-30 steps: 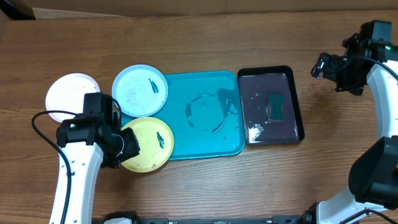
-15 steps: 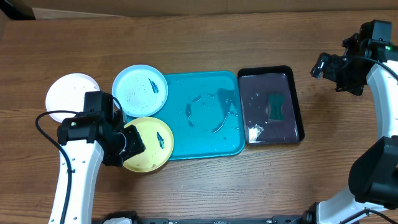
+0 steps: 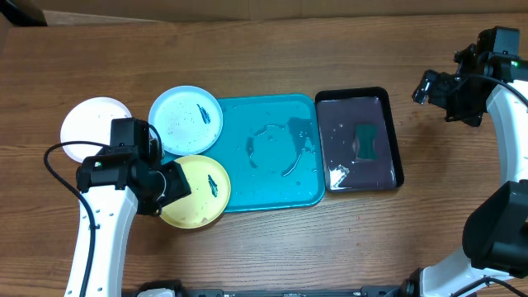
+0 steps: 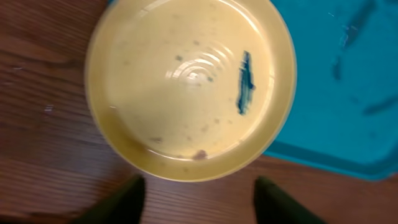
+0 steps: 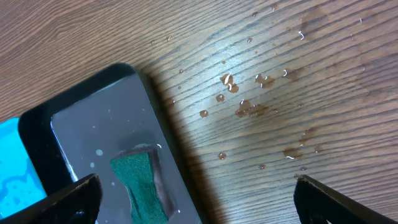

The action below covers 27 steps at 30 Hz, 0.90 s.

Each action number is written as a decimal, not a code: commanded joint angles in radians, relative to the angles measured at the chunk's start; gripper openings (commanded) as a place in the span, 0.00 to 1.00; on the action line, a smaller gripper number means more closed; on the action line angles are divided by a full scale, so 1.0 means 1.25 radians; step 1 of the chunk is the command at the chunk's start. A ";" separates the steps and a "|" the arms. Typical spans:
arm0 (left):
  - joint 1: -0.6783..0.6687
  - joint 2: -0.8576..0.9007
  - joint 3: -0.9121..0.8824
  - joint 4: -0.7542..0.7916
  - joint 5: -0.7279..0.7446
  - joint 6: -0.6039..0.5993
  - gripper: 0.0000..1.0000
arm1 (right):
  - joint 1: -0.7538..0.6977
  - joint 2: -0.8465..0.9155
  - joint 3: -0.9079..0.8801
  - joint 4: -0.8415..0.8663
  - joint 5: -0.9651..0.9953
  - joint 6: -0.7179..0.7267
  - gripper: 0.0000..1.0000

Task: Clean dirty plates on tray and stack at the side
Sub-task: 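Grip the yellow plate rim with the left gripper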

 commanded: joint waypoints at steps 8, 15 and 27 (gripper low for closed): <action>0.004 0.005 -0.038 0.007 -0.212 -0.099 0.46 | -0.003 -0.002 0.004 0.005 -0.002 0.000 1.00; 0.005 0.005 -0.152 0.111 -0.234 -0.099 0.45 | -0.003 -0.002 0.004 0.005 -0.002 0.000 1.00; 0.005 0.010 -0.224 0.210 -0.270 -0.119 0.39 | -0.003 -0.002 0.004 0.004 -0.002 0.000 1.00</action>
